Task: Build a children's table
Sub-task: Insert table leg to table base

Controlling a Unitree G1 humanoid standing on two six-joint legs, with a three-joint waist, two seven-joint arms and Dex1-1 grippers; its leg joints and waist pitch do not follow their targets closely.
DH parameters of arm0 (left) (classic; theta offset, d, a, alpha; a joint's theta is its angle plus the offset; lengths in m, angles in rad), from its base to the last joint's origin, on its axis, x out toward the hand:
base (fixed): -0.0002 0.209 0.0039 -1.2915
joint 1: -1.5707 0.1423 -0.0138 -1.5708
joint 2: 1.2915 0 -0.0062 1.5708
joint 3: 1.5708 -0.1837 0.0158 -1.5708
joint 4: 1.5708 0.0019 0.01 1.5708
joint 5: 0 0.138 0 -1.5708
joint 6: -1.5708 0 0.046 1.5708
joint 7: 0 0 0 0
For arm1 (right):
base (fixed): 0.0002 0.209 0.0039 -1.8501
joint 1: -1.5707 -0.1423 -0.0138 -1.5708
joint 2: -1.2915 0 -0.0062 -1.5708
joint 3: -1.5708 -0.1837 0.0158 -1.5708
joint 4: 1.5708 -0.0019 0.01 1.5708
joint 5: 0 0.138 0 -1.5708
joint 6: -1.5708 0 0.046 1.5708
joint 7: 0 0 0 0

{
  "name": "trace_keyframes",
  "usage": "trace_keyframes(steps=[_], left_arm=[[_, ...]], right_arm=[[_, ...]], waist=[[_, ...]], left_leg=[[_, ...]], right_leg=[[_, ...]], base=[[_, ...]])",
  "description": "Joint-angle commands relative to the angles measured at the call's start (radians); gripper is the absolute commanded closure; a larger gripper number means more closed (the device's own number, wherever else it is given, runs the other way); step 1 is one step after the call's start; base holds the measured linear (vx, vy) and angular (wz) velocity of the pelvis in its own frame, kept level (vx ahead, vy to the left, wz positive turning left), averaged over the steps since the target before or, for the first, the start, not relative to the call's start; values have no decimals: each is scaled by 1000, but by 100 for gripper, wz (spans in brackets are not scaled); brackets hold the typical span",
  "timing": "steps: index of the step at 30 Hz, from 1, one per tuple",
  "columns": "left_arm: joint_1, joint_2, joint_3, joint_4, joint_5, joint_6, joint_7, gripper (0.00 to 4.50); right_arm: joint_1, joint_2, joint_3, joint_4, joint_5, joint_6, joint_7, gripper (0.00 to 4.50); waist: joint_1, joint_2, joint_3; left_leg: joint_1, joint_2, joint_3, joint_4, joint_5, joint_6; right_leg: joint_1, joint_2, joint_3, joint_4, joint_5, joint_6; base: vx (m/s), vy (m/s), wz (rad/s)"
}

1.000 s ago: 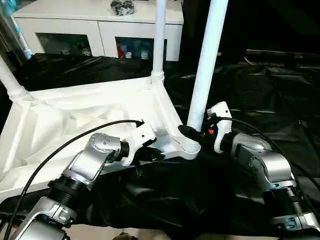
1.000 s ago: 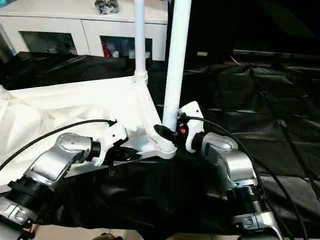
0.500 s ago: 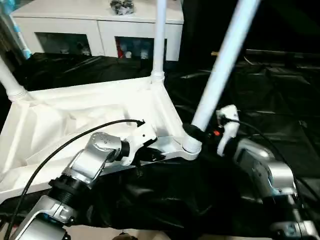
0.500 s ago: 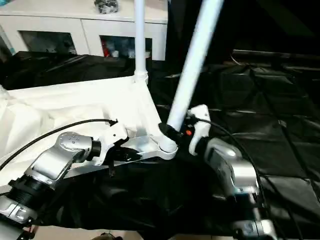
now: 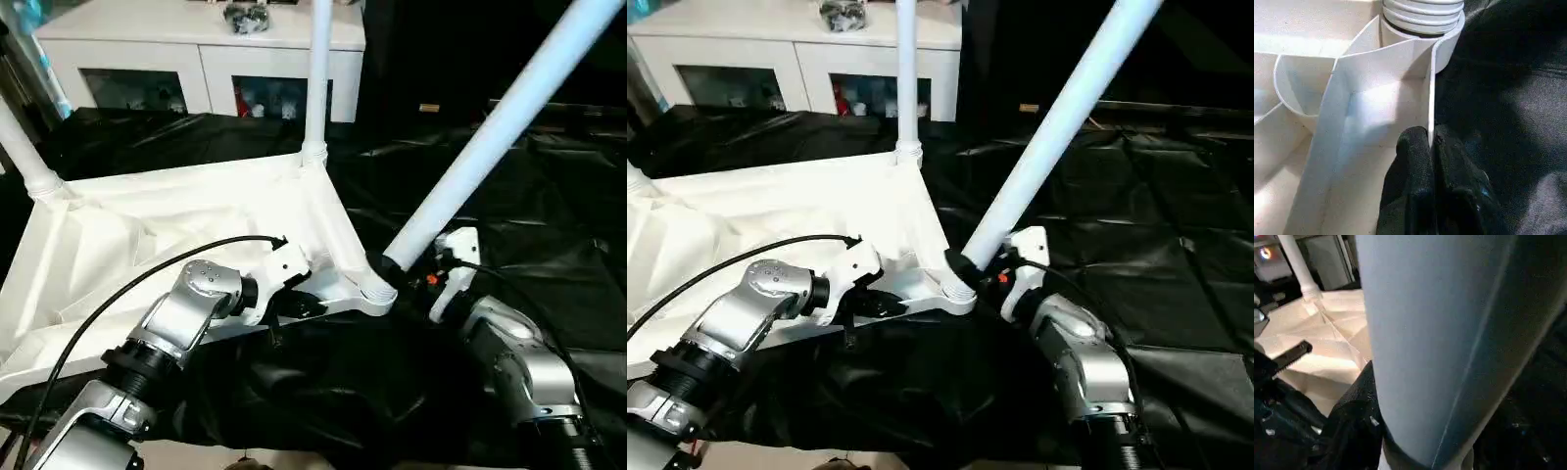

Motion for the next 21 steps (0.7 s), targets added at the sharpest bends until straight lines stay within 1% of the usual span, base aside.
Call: trace_keyframes(steps=[1, 4, 5, 6, 7, 8, 9, 10, 11, 13, 14, 15, 16, 17, 18, 19, 20, 21], left_arm=[[-25, 30, -3, 26, 41, 5, 16, 450], [-24, 29, -10, 27, 42, 1, 7, 450], [-23, 27, -12, 29, 42, 1, 7, 450], [-22, 24, -15, 31, 43, 0, 7, 450], [-19, 25, -18, 25, 42, 1, 1, 450], [-17, 26, -21, 21, 41, 1, -4, 450], [-17, 26, -21, 21, 41, 1, -4, 450], [-17, 26, -21, 21, 41, 1, -4, 450], [-15, 27, -22, 16, 38, 2, -9, 450], [-13, 32, -24, 9, 36, 0, -18, 450], [-11, 40, -28, 2, 33, -7, -34, 450], [-11, 40, -28, 2, 33, -7, -34, 450], [-11, 42, -28, -1, 32, -10, -41, 450], [-11, 45, -29, -3, 31, -14, -49, 450], [-11, 46, -29, -6, 31, -16, -52, 450], [-10, 48, -30, -9, 28, -21, -59, 450], [-8, 53, -31, -17, 20, -36, -79, 450], [-8, 53, -31, -18, 19, -38, -80, 450]], right_arm=[[9, -19, 62, 55, -61, 52, 6, 262], [-25, -26, 89, 90, -74, 54, 25, 262], [-41, -29, 100, 110, -80, 56, 35, 262], [-58, -33, 112, 132, -87, 58, 45, 262], [-79, -35, 124, 161, -96, 57, 59, 262], [-93, -36, 132, 179, -101, 56, 68, 262], [-93, -36, 132, 179, -101, 56, 68, 262], [-93, -36, 132, 179, -101, 56, 68, 262], [-103, -38, 137, 189, -104, 62, 80, 262], [-120, -44, 146, 211, -110, 62, 105, 262], [-149, -51, 156, 250, -122, 48, 131, 262], [-149, -51, 156, 250, -122, 48, 131, 262], [-163, -53, 158, 269, -127, 39, 138, 262], [-174, -54, 161, 281, -132, 30, 144, 262], [-176, -55, 163, 283, -133, 29, 147, 262], [-179, -57, 166, 286, -132, 26, 157, 262], [-182, -65, 180, 291, -132, 22, 188, 262], [-182, -65, 182, 292, -132, 21, 190, 262]], waist=[[-2, 6, -39], [-7, 6, -38], [-6, 3, -39], [-7, 1, -40], [-10, 1, -40], [-11, 2, -39], [-12, 3, -37], [-12, 4, -37], [-12, 3, -37], [-14, 1, -38], [-16, 3, -39], [-19, 0, -40], [-20, 0, -39], [-21, -4, -39], [-22, -1, -38], [-24, -15, -38], [-20, -11, -39], [-20, -10, -40]], left_leg=[[33, 84, -52, -102, -441, -76], [30, 85, -55, -104, -448, -81], [33, 85, -54, -103, -448, -79], [32, 85, -54, -104, -440, -75], [27, 84, -55, -106, -431, -73], [26, 84, -56, -107, -426, -73], [27, 85, -55, -108, -433, -74], [36, 85, -52, -107, -457, -78], [37, 85, -52, -106, -464, -80], [35, 85, -54, -107, -466, -79], [34, 86, -55, -108, -462, -79], [33, 85, -54, -107, -454, -76], [34, 85, -52, -106, -453, -73], [34, 85, -50, -105, -451, -70], [34, 85, -51, -105, -450, -67], [34, 85, -49, -104, -448, -62], [37, 86, -49, -102, -439, -57], [37, 87, -49, -102, -432, -57]], right_leg=[[6, -64, 33, -100, -329, -186], [5, -66, 34, -101, -347, -178], [3, -66, 35, -101, -348, -179], [6, -67, 35, -101, -341, -181], [10, -67, 32, -100, -331, -187], [12, -66, 31, -99, -325, -187], [9, -65, 32, -101, -327, -186], [1, -64, 34, -106, -342, -185], [0, -65, 35, -106, -348, -185], [3, -66, 34, -105, -350, -188], [4, -65, 33, -104, -339, -190], [4, -64, 33, -101, -318, -196], [2, -65, 34, -103, -311, -201], [2, -64, 34, -103, -309, -203], [3, -65, 35, -103, -313, -206], [3, -65, 34, -106, -320, -204], [1, -67, 36, -104, -330, -203], [1, -67, 36, -105, -326, -205]], base=[[0, 0, 0], [0, 0, 0], [0, 0, 0], [0, 0, 0], [0, 0, 0], [0, 0, 0], [0, 0, 0], [0, 0, 0], [0, 0, 0], [0, 0, 0], [0, 0, 0], [0, 0, 0], [0, 0, 0], [0, 0, 0], [0, 0, 0], [0, 0, 0], [0, 0, 0], [0, 0, 0]])
